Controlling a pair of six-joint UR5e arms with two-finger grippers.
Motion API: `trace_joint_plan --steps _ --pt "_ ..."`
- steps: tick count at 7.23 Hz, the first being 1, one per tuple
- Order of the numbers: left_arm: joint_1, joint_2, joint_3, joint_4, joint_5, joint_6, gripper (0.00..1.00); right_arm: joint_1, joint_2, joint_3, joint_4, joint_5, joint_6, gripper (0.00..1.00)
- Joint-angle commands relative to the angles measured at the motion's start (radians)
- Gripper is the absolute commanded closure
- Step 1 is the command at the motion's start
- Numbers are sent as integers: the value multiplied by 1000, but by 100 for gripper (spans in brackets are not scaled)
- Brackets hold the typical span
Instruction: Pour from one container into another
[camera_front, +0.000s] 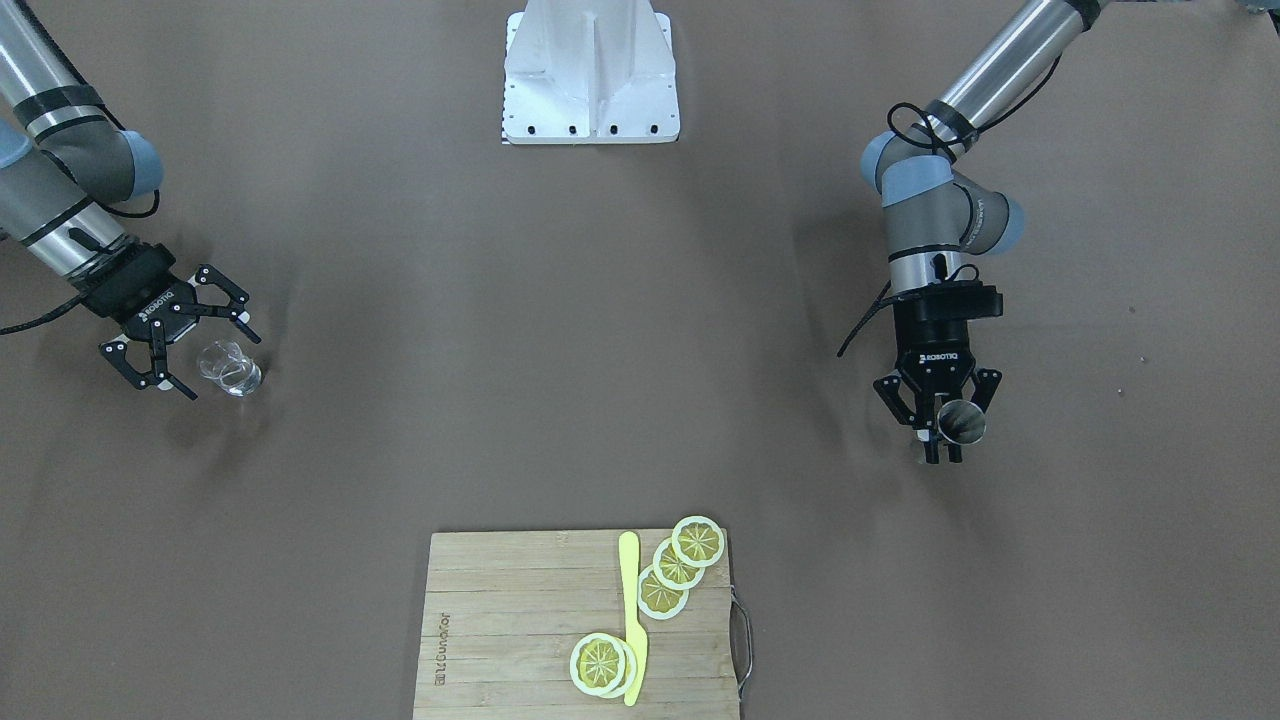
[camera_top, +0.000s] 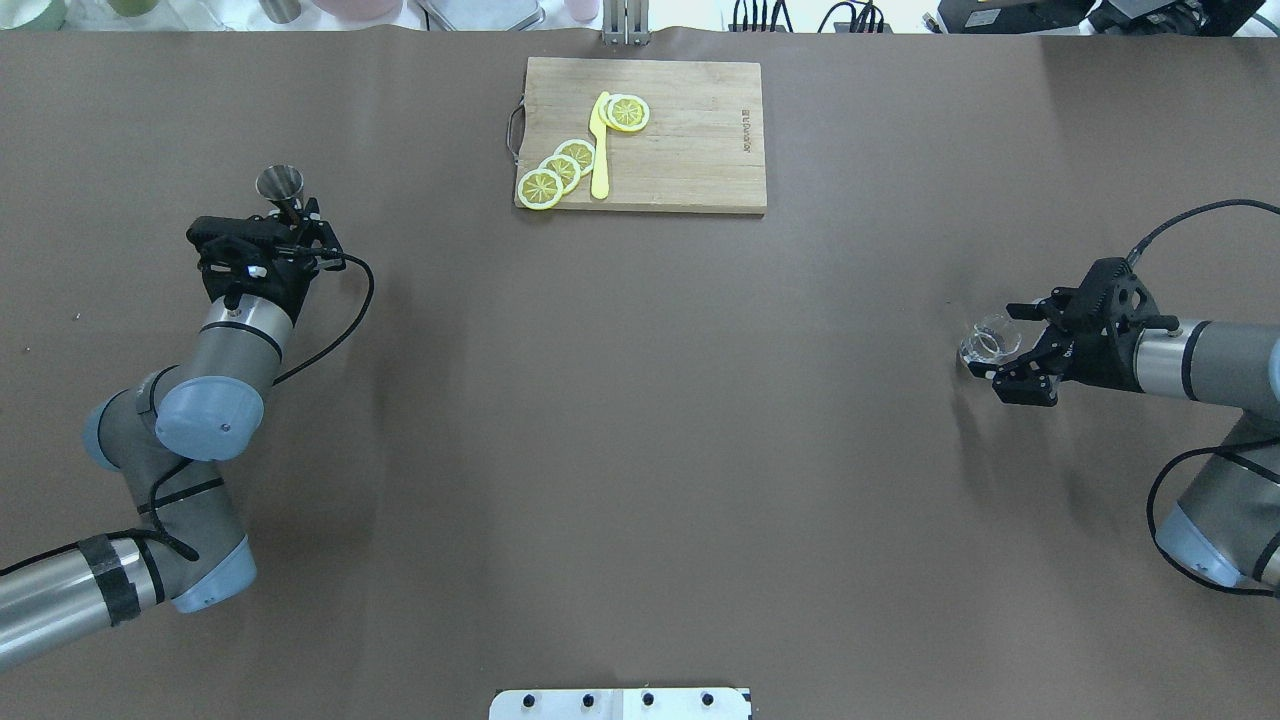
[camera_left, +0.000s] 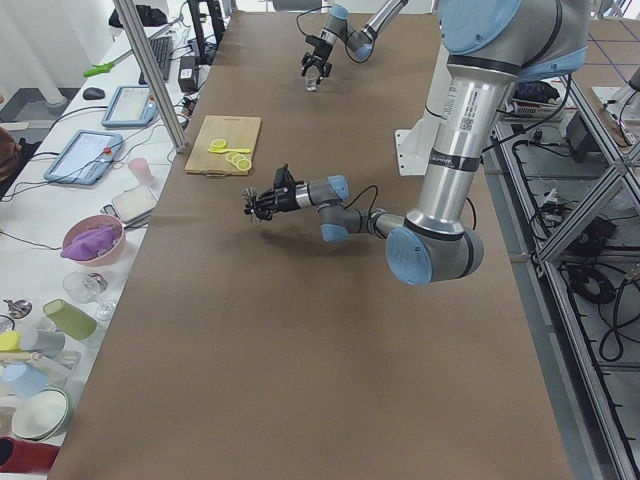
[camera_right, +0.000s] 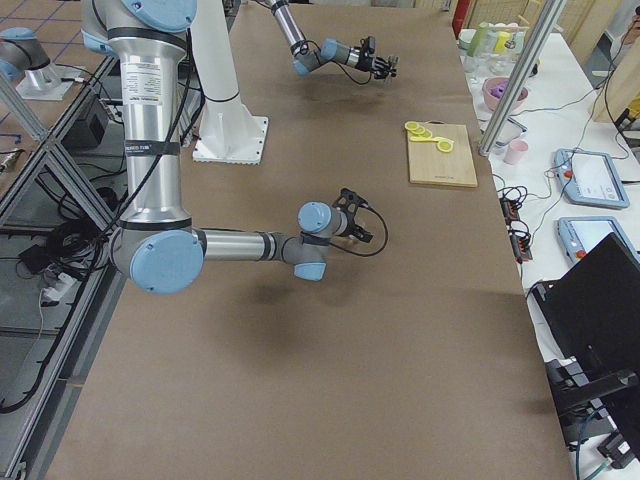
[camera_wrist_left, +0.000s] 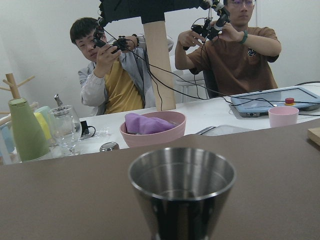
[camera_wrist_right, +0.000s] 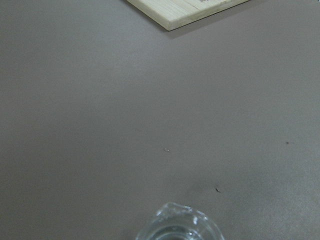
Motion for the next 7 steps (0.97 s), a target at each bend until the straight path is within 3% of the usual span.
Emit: trace_joint_plan --steps 1,3,4,6,7 --pt "-5 -4 -64 -21 -120 106 100 -5 0 -2 0 -7 12 2" --pt "-8 -16 -82 -151 -246 289 100 -7 -3 -4 0 -7 13 3" --pt "-8 -18 -96 -150 -287 324 100 -7 -6 -4 14 -7 19 3" --pt "-8 -22 -160 -144 -485 410 100 -8 -15 -4 26 -8 27 4" --pt "-2 -23 -173 -151 -490 479 100 -8 -15 -4 28 -8 27 7"
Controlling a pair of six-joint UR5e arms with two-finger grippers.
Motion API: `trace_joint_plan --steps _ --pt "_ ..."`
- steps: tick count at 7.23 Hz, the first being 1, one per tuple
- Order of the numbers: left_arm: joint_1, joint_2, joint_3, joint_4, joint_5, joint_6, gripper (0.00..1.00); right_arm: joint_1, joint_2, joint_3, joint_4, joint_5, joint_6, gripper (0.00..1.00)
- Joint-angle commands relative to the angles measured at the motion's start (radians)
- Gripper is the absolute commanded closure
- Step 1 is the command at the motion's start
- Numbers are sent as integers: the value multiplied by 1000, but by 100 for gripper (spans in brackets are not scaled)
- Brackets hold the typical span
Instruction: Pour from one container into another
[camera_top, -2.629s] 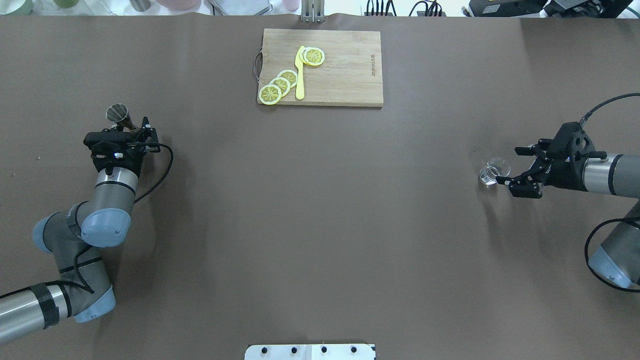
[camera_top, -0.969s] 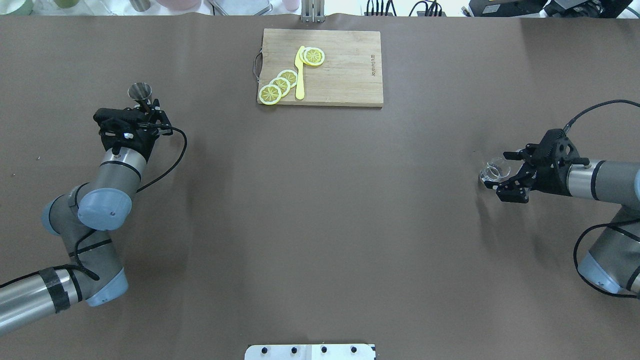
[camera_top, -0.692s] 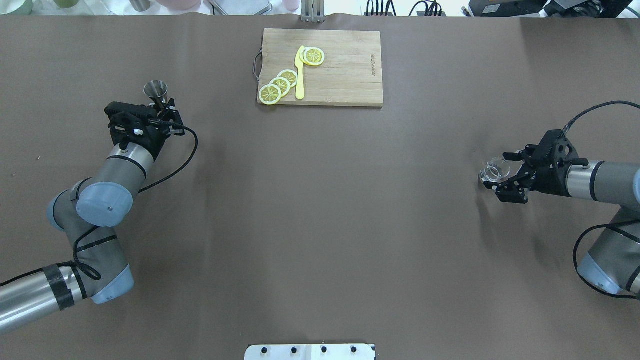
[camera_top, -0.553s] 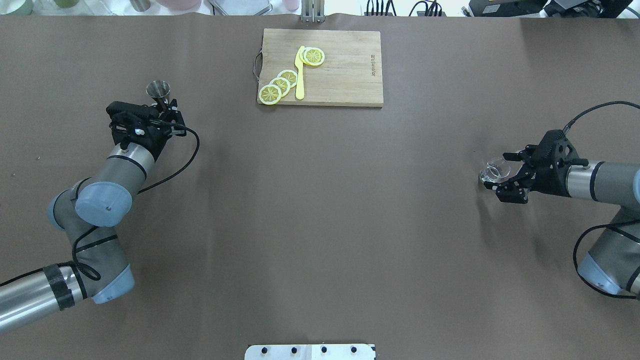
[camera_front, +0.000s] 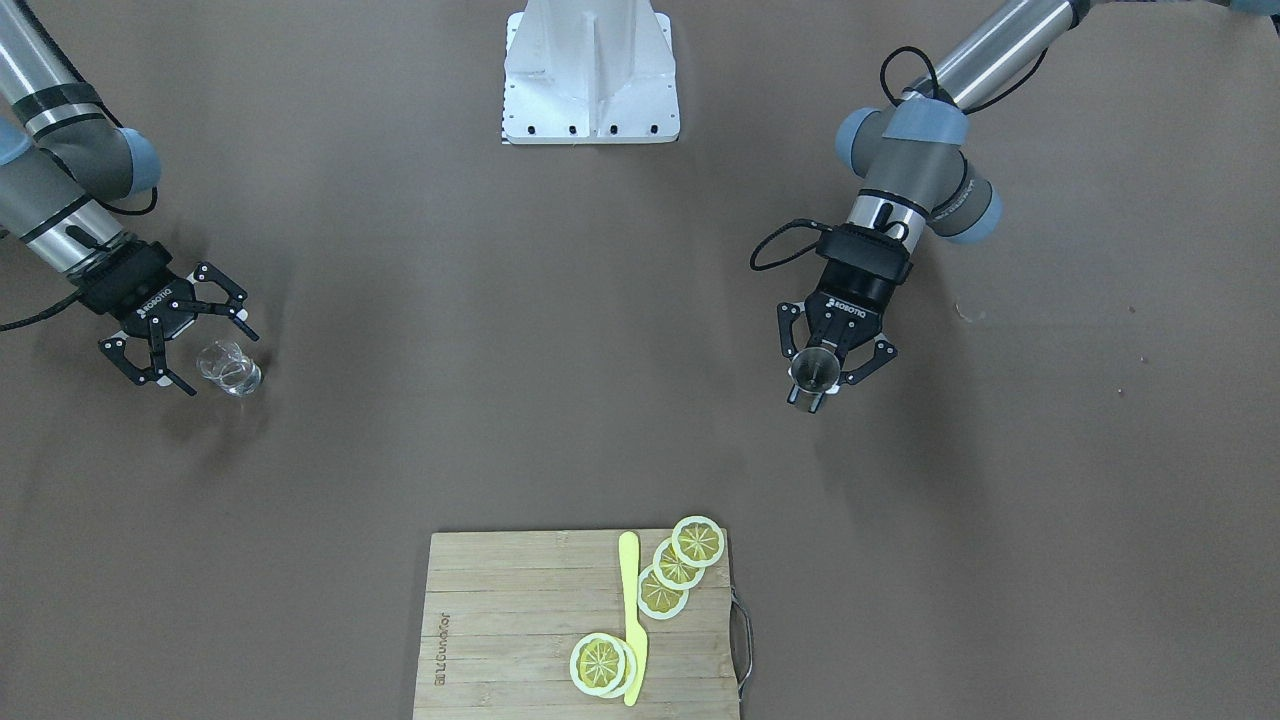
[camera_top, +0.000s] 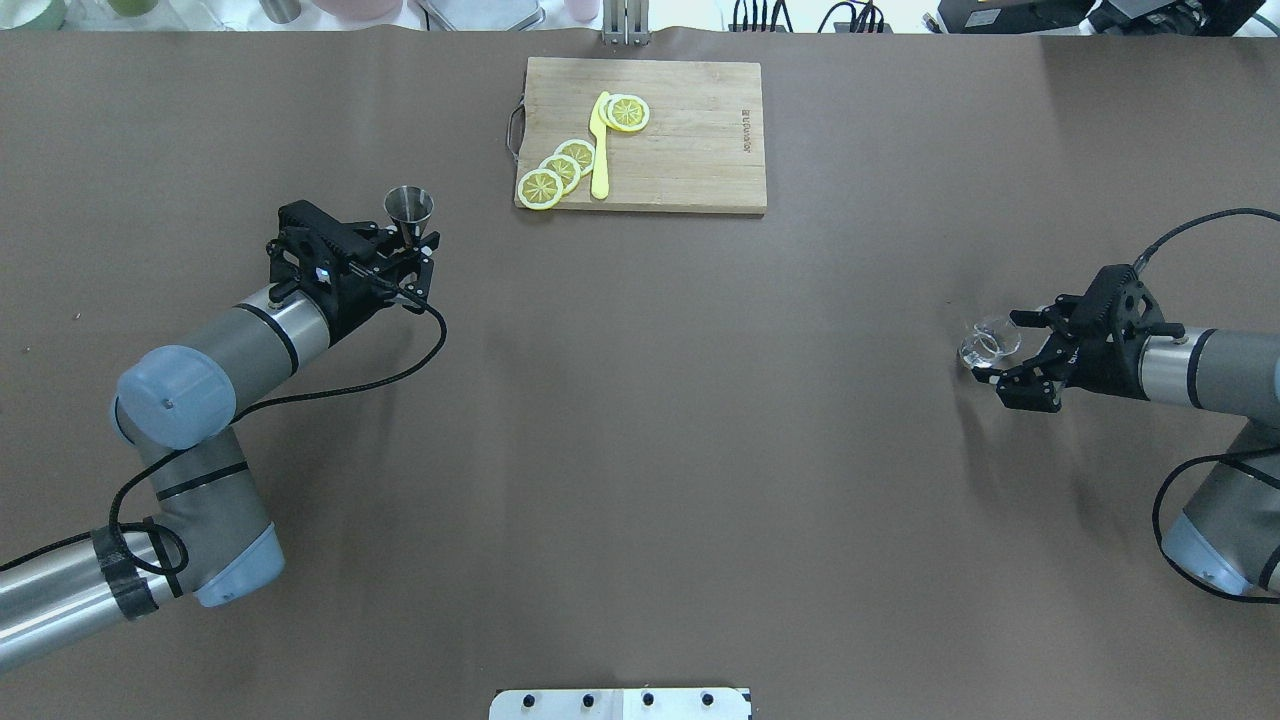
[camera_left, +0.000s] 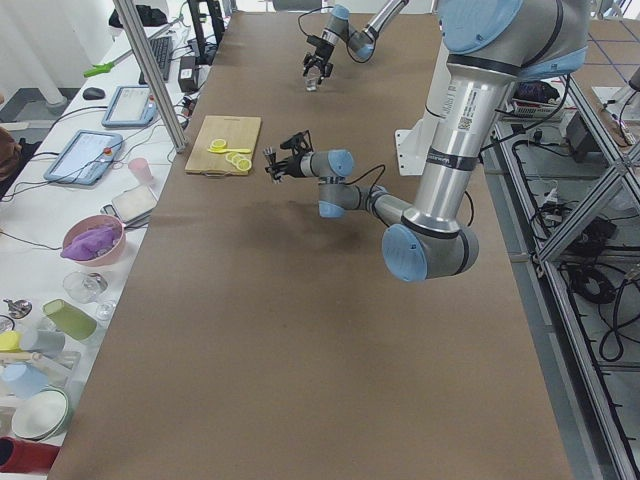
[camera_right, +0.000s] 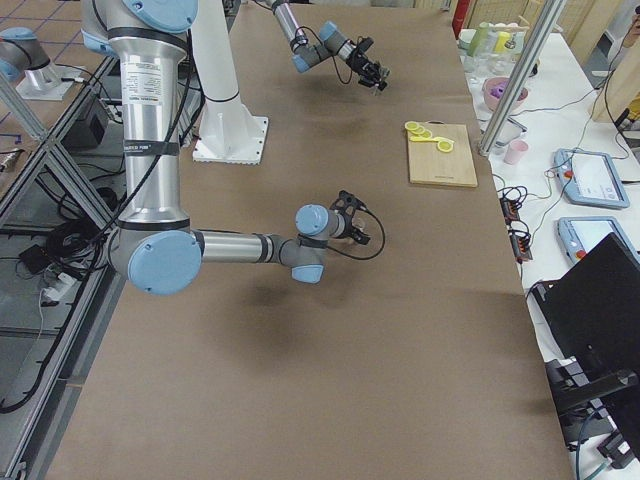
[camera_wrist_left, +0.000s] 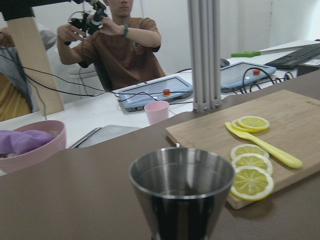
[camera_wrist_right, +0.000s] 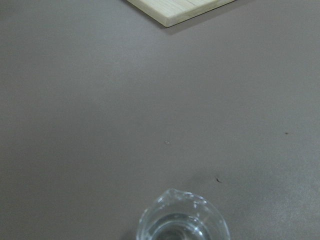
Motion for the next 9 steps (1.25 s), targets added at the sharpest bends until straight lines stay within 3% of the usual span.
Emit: trace_joint_plan --steps 1,4,5,6,8,9 --pt "14 0 -43 -15 -41 84 100 -2 -2 -3 4 -10 1 10" --pt "99 -6 -70 -100 -61 -36 100 -11 -2 -5 4 -27 1 10" --pt "106 -9 -81 -108 -139 -116 100 -13 -2 -5 4 -33 1 10" --pt "104 -21 -78 -108 -194 -89 100 -16 0 -5 4 -36 3 10" --pt "100 -38 -86 -95 -210 86 100 -19 6 -5 4 -43 3 10" --pt "95 -54 -96 -39 -274 94 100 -20 7 -5 3 -43 3 10"
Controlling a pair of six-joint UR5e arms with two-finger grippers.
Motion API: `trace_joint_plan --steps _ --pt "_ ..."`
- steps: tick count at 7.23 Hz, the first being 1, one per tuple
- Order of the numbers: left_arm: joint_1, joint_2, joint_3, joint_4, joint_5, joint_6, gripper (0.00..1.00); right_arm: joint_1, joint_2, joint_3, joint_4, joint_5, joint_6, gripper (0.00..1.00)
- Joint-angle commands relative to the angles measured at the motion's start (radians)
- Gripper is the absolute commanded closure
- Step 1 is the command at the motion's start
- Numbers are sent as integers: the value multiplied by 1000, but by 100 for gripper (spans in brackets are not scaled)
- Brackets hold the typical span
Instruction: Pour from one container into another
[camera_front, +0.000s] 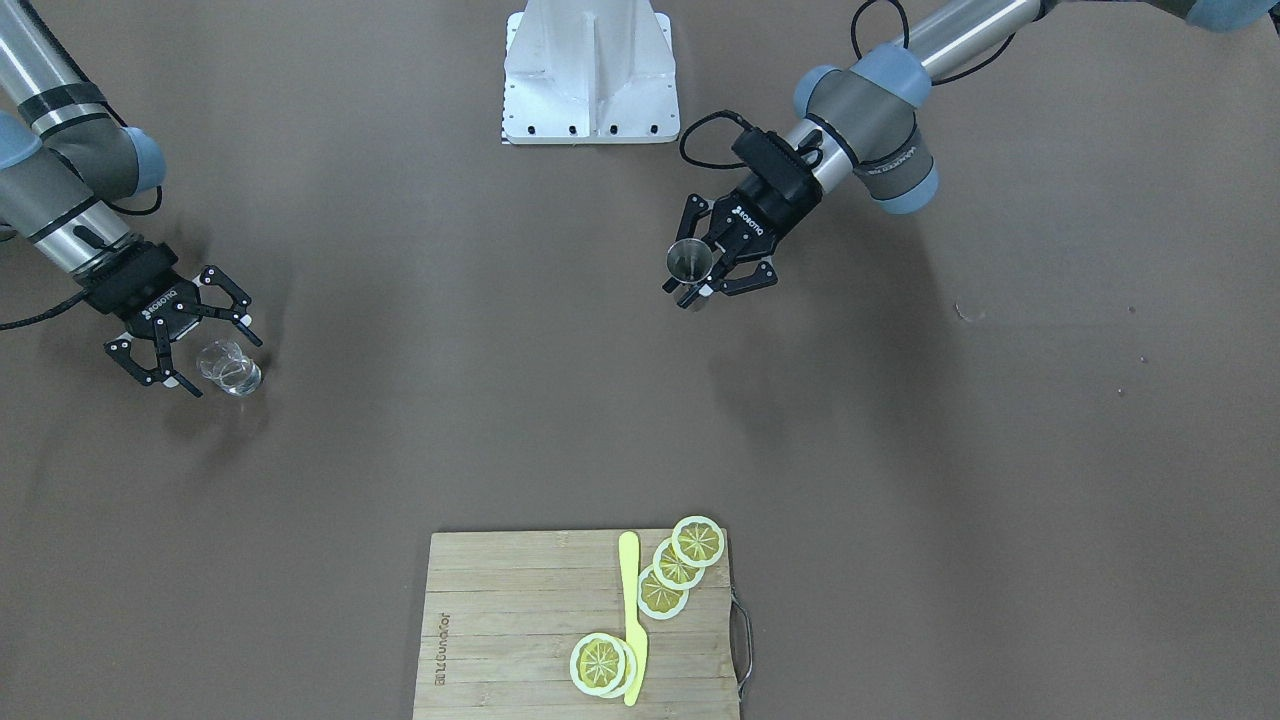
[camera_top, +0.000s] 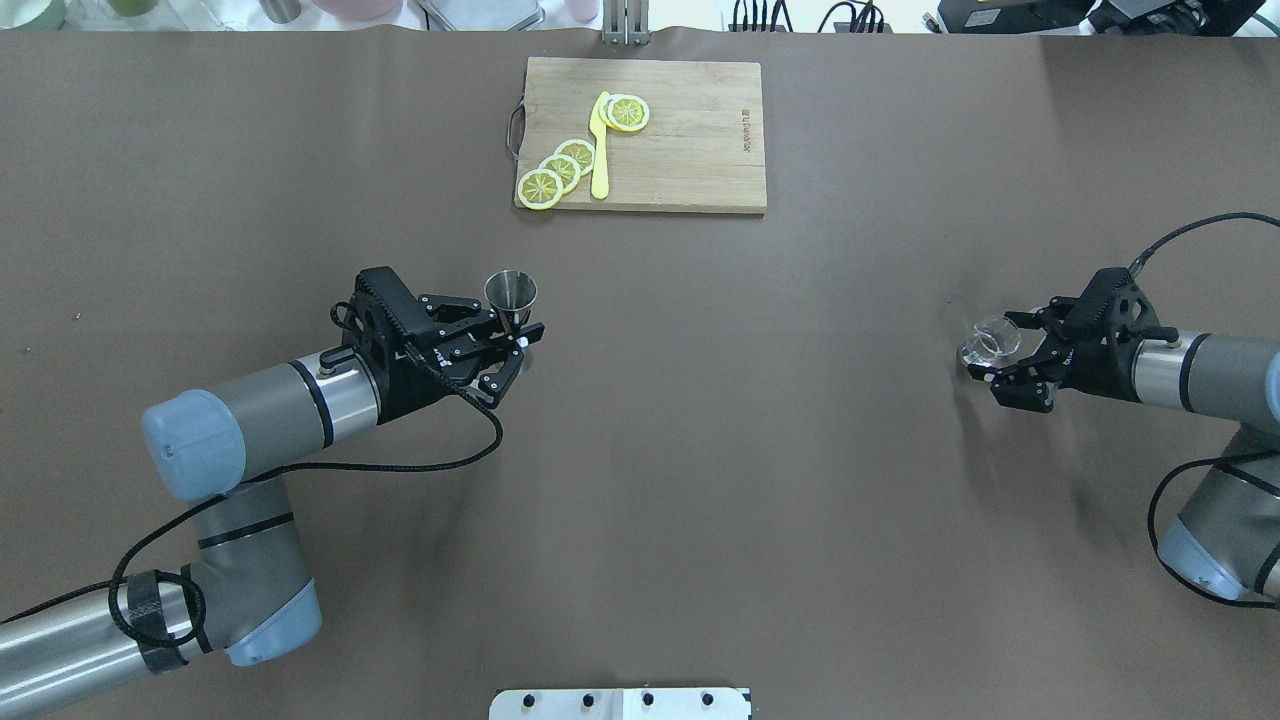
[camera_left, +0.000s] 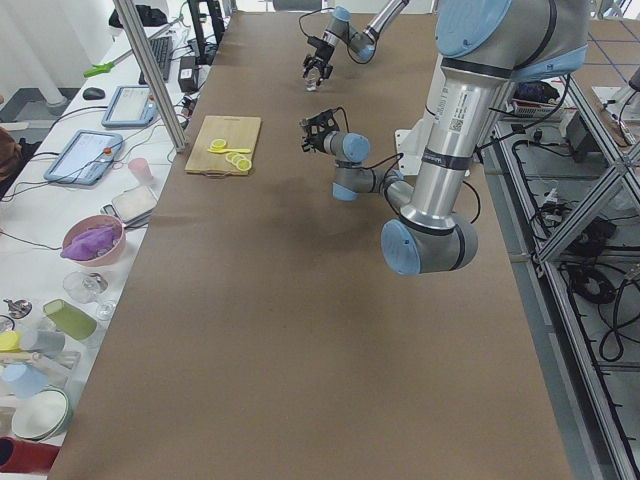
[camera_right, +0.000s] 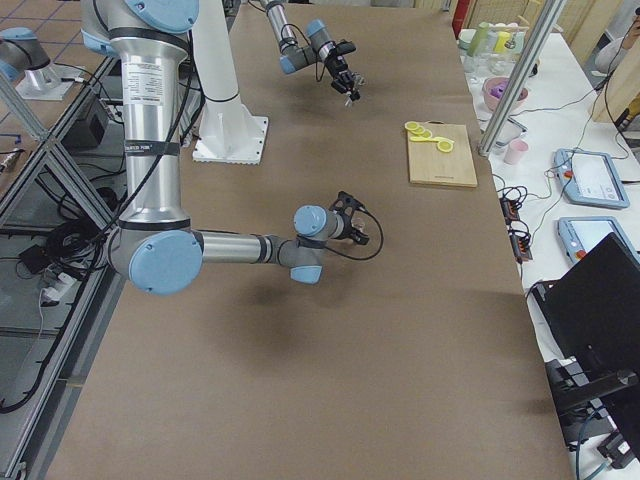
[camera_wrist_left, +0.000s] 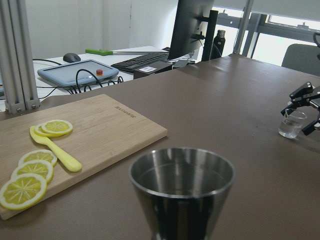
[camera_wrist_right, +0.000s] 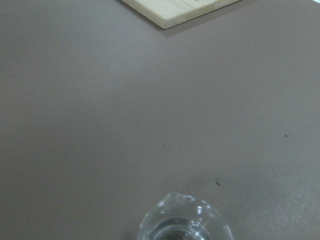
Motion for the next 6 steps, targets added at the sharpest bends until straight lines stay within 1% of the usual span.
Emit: trace_joint_plan --steps 1,3,4,6 --pt "-14 -44 -25 115 -85 37 100 -2 2 0 -1 -5 0 10" --pt "-9 -74 -13 125 -89 20 100 -5 4 0 -1 -7 -1 10" --pt "-8 -94 -8 127 -129 21 100 -7 5 -3 -1 -14 0 10" --pt "-11 -84 -24 128 -175 21 100 -10 7 -9 -1 -16 0 10"
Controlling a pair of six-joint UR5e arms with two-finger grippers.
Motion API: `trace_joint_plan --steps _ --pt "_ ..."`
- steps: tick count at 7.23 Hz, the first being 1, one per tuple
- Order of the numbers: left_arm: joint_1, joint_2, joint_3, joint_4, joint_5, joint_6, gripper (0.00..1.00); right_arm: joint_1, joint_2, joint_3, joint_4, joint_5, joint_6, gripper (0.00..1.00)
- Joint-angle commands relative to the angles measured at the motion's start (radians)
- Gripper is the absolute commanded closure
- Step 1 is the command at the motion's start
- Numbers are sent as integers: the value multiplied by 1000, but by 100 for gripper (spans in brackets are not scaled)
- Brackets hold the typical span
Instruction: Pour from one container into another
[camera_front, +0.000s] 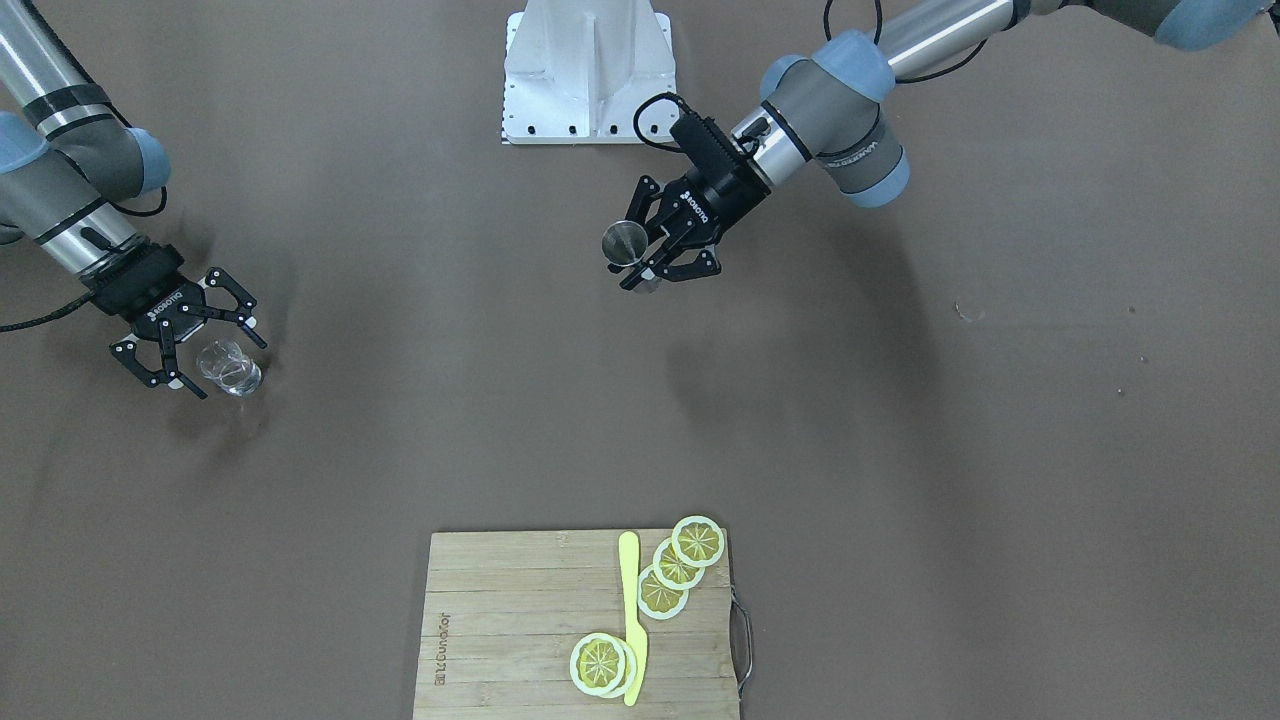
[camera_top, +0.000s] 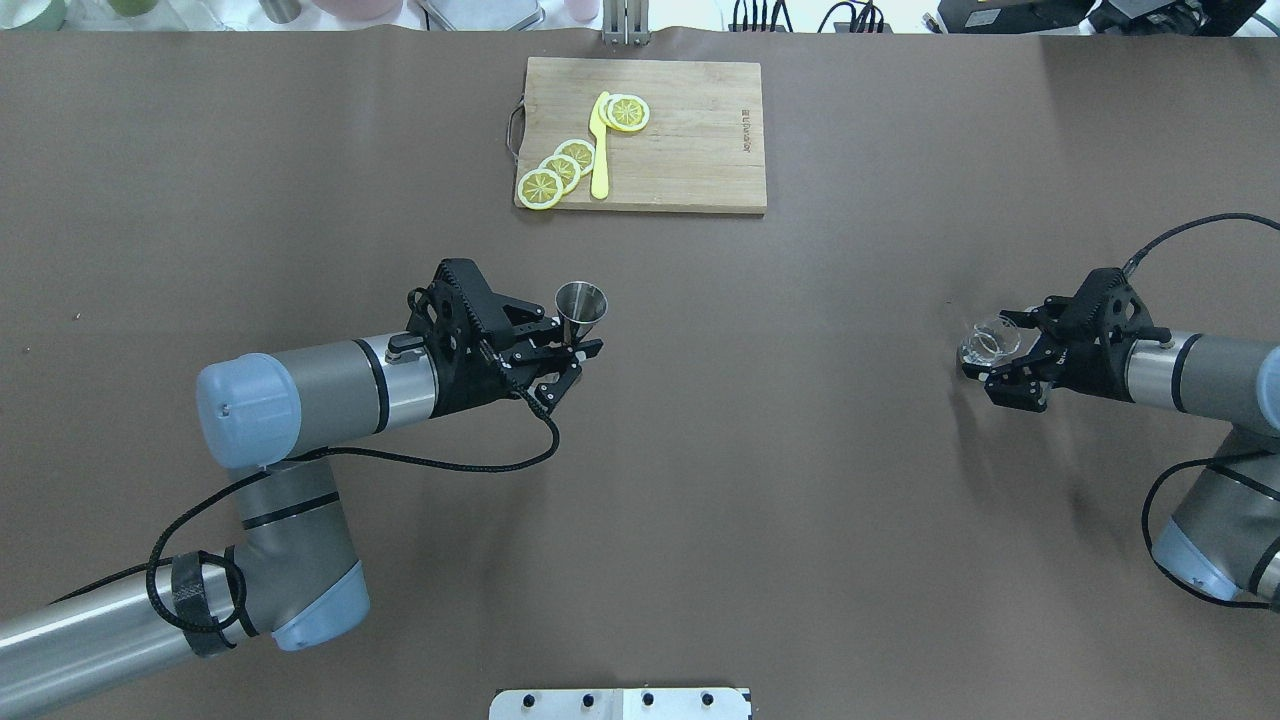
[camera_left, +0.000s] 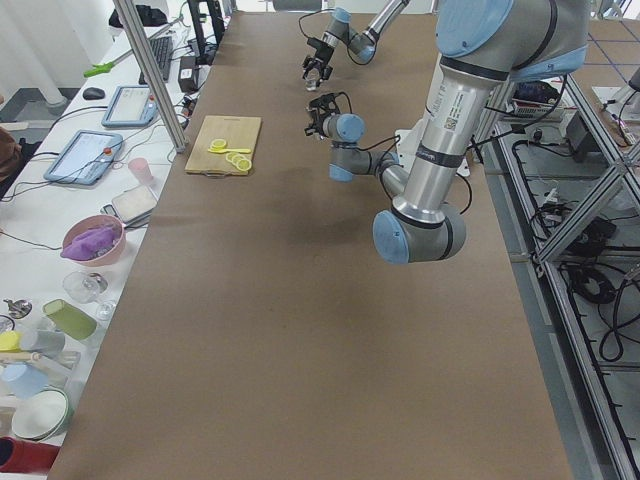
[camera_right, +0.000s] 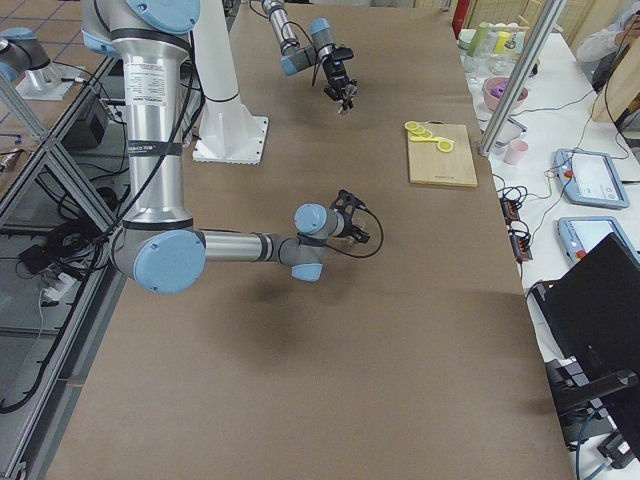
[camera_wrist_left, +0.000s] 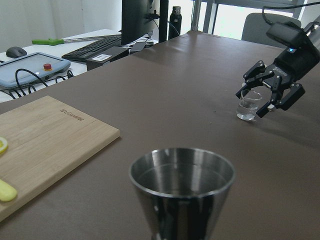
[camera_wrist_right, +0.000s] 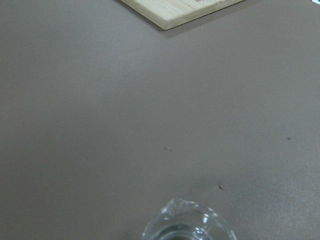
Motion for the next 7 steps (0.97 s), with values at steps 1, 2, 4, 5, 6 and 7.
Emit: trace_joint_plan --steps 1,2,4,5,6,7 --pt "-2 -9 -7 17 -80 -16 100 -3 2 -6 -1 -3 0 10" --pt "-8 -10 -14 26 -85 -19 100 -4 2 -6 1 -8 0 10" --pt "-7 -53 -33 116 -85 -21 100 -7 5 -11 1 -11 0 11" --pt "-5 -93 -36 161 -86 -16 100 -7 7 -9 1 -15 -1 17" --pt "-2 -108 -45 175 -88 -18 100 -9 10 -11 1 -15 -1 22" --pt "-2 -108 -47 176 -111 -13 100 -9 10 -9 1 -17 -1 28"
